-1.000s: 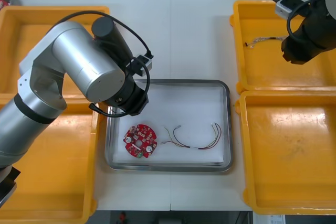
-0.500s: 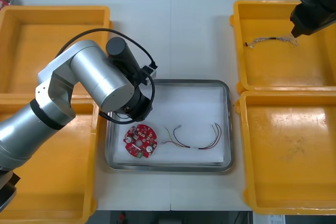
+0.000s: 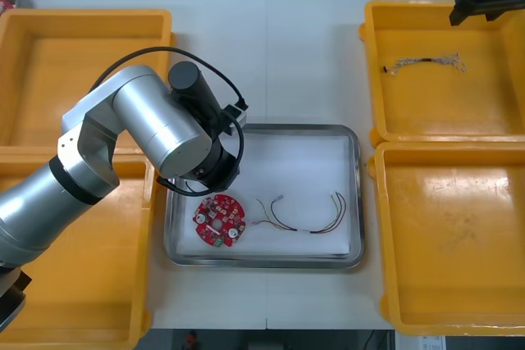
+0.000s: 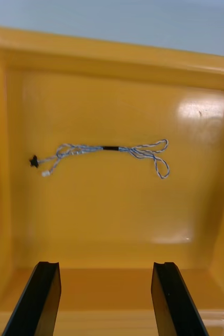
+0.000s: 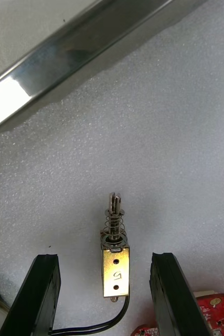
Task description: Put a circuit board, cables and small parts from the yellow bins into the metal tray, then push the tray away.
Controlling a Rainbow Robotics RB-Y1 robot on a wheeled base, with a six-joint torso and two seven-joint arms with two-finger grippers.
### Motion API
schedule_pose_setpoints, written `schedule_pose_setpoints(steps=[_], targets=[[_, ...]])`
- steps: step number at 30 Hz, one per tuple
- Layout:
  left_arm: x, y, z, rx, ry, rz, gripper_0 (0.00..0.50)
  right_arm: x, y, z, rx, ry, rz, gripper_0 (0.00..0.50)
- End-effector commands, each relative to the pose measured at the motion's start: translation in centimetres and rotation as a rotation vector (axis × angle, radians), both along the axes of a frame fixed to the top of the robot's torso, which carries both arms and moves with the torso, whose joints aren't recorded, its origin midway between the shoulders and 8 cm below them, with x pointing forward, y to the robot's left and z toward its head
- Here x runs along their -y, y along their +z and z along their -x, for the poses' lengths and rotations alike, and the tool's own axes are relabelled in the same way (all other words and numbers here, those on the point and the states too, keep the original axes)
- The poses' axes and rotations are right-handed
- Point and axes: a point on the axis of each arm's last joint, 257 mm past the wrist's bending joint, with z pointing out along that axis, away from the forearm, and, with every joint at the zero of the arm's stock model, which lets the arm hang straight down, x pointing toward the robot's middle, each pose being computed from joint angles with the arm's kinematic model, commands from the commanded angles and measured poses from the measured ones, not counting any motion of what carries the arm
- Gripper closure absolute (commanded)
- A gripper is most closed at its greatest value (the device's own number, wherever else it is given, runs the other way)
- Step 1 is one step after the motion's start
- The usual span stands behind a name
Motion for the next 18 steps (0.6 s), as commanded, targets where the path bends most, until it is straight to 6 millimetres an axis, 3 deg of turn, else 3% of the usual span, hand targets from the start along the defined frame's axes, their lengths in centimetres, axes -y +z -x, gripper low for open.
schedule_pose_setpoints(steps=[1,10,18], targets=[[1.2,2.3,0.6,0.023,0.023,0.043,0.000,-2.2,4.7,-2.3,0.099,-0.060,-0.077,0.000],[1.6,7.6,1.4,0.038,-0.017,0.095,0.000,-3.0,4.8,-5.1,0.146,-0.151,-0.156,0.000],[-0.9,12.5,-0.2,0.087,-0.097,0.058,0.000,-3.4,3.5,-6.8,0.170,-0.258,-0.223,0.000]])
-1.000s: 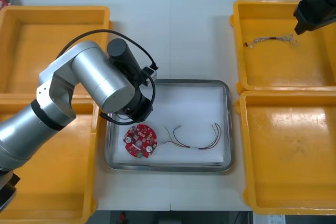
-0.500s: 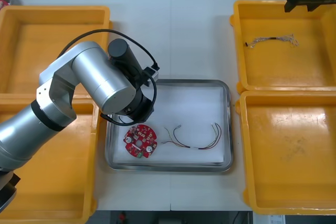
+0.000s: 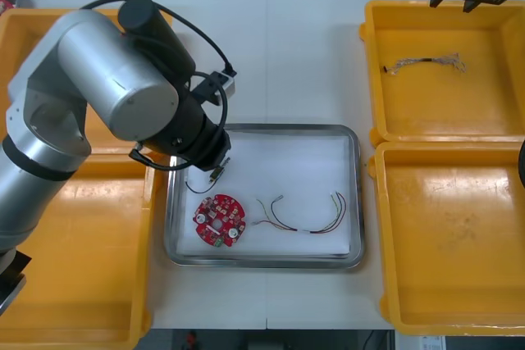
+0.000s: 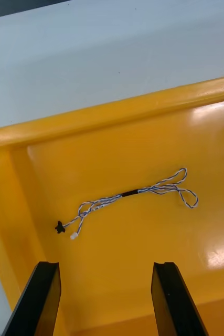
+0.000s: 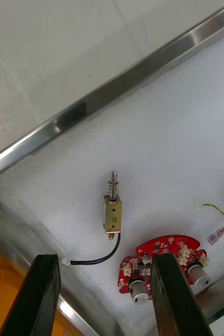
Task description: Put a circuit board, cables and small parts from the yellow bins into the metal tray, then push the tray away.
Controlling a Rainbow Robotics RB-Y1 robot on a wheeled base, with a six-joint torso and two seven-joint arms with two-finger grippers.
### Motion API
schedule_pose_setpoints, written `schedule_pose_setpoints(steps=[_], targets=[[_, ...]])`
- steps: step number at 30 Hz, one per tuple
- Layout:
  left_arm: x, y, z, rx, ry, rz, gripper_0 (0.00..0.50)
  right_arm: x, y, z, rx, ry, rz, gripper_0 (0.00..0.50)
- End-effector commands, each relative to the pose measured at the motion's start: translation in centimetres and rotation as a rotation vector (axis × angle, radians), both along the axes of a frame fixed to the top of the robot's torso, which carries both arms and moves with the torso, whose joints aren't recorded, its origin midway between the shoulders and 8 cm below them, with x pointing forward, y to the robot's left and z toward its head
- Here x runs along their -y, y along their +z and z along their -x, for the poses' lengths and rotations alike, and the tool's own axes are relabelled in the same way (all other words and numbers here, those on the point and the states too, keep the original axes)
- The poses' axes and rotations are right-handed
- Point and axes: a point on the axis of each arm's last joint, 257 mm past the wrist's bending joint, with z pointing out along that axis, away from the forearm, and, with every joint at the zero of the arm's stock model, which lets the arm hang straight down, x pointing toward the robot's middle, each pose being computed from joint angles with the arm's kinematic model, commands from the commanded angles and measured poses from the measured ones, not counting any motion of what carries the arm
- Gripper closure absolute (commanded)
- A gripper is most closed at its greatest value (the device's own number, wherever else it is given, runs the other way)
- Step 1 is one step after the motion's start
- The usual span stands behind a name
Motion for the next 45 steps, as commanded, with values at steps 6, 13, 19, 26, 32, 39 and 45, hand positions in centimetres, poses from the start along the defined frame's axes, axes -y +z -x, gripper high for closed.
schedule_pose_setpoints(steps=[6,13,19,26,32,39,45], targets=[[-3.1,6.6,-3.2,0.106,-0.136,-0.073,0.000,-1.9,2.6,-2.8,0.096,-0.084,-0.087,0.000],[-6.2,8.3,-5.8,0.119,-0.159,-0.100,0.000,-2.2,1.7,-4.5,0.146,-0.136,-0.171,0.000],[-8.1,9.1,-7.5,0.126,-0.167,-0.099,0.000,-2.7,0.7,-4.6,0.138,-0.183,-0.226,0.000],[-11.0,9.5,-9.8,0.154,-0.182,-0.092,0.000,-3.3,-1.8,-3.9,0.089,-0.313,-0.305,0.000],[-13.4,9.8,-11.3,0.189,-0.213,-0.092,0.000,-4.0,-3.4,-3.7,0.073,-0.415,-0.363,0.000],[-15.1,9.3,-12.6,0.229,-0.251,-0.093,0.000,-5.0,-4.0,-3.7,0.061,-0.505,-0.454,0.000],[-15.8,8.1,-13.1,0.264,-0.264,-0.089,0.000,-4.3,-4.0,-3.8,0.074,-0.583,-0.494,0.000]])
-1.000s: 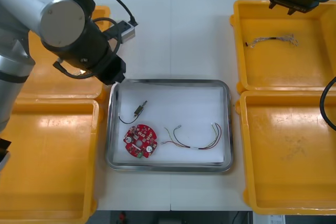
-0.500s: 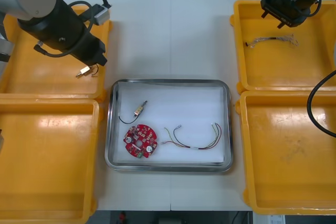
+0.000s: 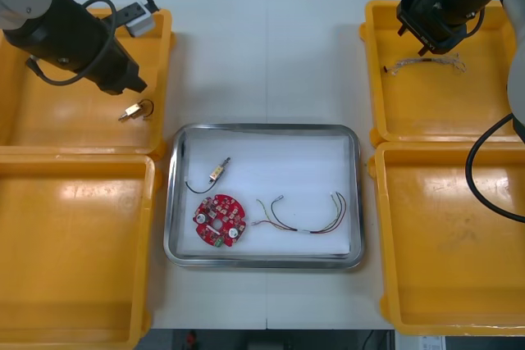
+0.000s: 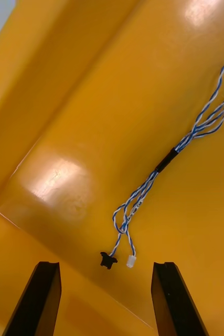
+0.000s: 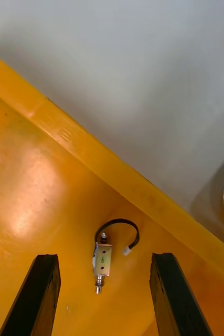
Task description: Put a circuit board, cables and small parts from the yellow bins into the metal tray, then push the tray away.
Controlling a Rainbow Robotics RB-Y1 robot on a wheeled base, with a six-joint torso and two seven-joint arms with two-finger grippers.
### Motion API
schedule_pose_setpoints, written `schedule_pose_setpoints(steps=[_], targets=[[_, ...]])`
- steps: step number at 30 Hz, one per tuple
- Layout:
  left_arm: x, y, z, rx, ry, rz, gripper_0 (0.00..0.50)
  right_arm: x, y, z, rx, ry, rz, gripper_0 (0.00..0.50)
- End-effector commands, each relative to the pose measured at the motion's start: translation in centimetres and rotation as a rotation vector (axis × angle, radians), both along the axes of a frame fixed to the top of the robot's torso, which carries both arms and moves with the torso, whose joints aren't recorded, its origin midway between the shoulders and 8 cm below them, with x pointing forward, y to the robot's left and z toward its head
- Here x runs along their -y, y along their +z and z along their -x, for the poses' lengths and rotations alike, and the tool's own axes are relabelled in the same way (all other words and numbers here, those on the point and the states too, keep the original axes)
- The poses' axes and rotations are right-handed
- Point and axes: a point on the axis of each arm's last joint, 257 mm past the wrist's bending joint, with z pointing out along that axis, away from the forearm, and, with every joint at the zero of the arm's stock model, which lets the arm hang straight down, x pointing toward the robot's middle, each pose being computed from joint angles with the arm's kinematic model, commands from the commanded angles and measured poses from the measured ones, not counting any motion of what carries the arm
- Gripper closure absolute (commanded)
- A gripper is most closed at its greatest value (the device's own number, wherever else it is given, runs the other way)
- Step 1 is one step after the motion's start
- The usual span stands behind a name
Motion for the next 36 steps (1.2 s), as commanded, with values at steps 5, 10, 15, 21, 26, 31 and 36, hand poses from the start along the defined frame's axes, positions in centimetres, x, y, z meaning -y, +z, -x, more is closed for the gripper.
schedule_pose_setpoints(steps=[5,10,15,21,26,31,36], targets=[[-2.3,1.1,-0.8,0.083,0.009,0.038,0.000,-1.0,3.6,-1.7,0.084,-0.134,-0.100,0.000],[-3.2,0.0,-0.3,0.074,0.001,0.034,0.000,-0.8,2.9,-1.7,0.083,-0.195,-0.145,0.000],[-4.1,-0.6,0.1,0.077,-0.004,0.017,0.000,-0.4,1.7,-1.3,0.066,-0.212,-0.154,0.000],[-5.1,-1.6,0.2,0.084,0.010,0.006,0.000,-0.2,0.1,-0.9,0.044,-0.235,-0.169,0.000],[-5.3,-2.8,-0.2,0.099,0.011,-0.023,0.000,-0.3,-0.3,-0.9,0.042,-0.251,-0.188,0.000],[-5.3,-4.3,-0.3,0.107,0.013,-0.051,0.000,-0.9,-1.7,-1.1,0.047,-0.264,-0.222,0.000],[-5.7,-5.2,-0.3,0.096,0.019,-0.074,0.000,-1.7,-3.1,-0.9,0.038,-0.271,-0.240,0.000]])
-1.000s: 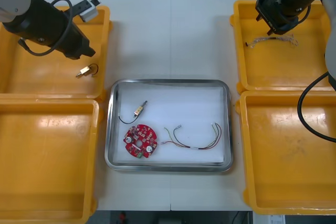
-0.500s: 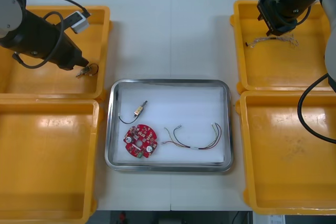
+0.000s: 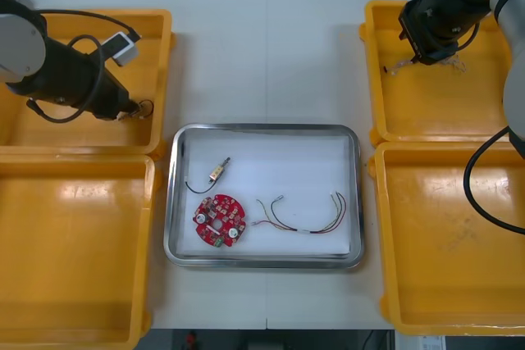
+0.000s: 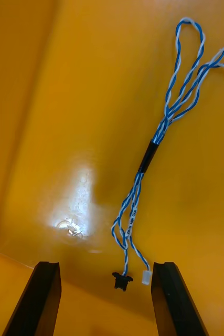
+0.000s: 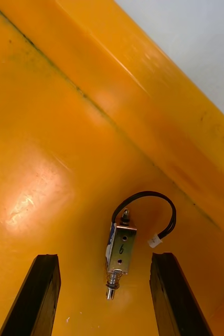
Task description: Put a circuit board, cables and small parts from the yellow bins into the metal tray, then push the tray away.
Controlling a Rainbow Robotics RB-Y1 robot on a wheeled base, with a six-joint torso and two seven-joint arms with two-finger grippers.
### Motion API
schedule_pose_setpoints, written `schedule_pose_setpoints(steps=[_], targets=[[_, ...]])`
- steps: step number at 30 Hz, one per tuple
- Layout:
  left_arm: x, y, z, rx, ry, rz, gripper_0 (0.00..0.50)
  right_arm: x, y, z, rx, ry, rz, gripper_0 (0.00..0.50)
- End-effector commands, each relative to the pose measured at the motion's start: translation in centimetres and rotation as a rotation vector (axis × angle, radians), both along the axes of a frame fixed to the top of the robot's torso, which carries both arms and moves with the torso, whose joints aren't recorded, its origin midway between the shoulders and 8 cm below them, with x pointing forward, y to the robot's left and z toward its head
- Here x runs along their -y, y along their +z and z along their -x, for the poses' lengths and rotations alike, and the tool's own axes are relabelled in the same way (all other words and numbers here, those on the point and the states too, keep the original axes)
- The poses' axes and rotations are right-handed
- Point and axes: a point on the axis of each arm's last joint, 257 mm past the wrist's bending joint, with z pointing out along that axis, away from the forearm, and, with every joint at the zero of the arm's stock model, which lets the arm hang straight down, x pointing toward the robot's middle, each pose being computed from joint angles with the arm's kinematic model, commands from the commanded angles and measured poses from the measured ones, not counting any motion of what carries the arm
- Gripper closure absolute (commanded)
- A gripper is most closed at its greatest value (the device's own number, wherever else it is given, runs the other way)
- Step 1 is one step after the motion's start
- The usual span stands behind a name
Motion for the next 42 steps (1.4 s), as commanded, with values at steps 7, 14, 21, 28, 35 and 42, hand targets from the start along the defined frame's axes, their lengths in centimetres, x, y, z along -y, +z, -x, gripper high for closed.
schedule_pose_setpoints(steps=[7,14,21,28,35,42], targets=[[-1.9,-1.5,-0.7,0.043,-0.042,-0.124,0.000,-2.8,-3.2,0.1,-0.008,-0.048,-0.091,0.000],[-1.1,-2.6,-0.6,0.035,-0.050,-0.135,0.000,-2.9,-4.2,0.5,-0.022,-0.057,-0.100,0.000],[-1.5,-3.6,-0.8,0.033,-0.040,-0.140,0.000,-3.1,-4.5,0.6,-0.027,-0.057,-0.116,0.000],[-1.7,-4.0,-0.7,0.029,-0.035,-0.142,0.052,-3.4,-5.1,0.9,-0.036,-0.058,-0.135,0.379],[-1.8,-3.8,-0.7,0.030,-0.025,-0.127,0.500,-3.0,-5.1,1.0,-0.040,-0.062,-0.134,0.486],[-3.0,-2.6,-1.0,0.042,0.009,-0.117,0.500,-1.0,-4.0,1.7,-0.067,-0.078,-0.122,0.493]])
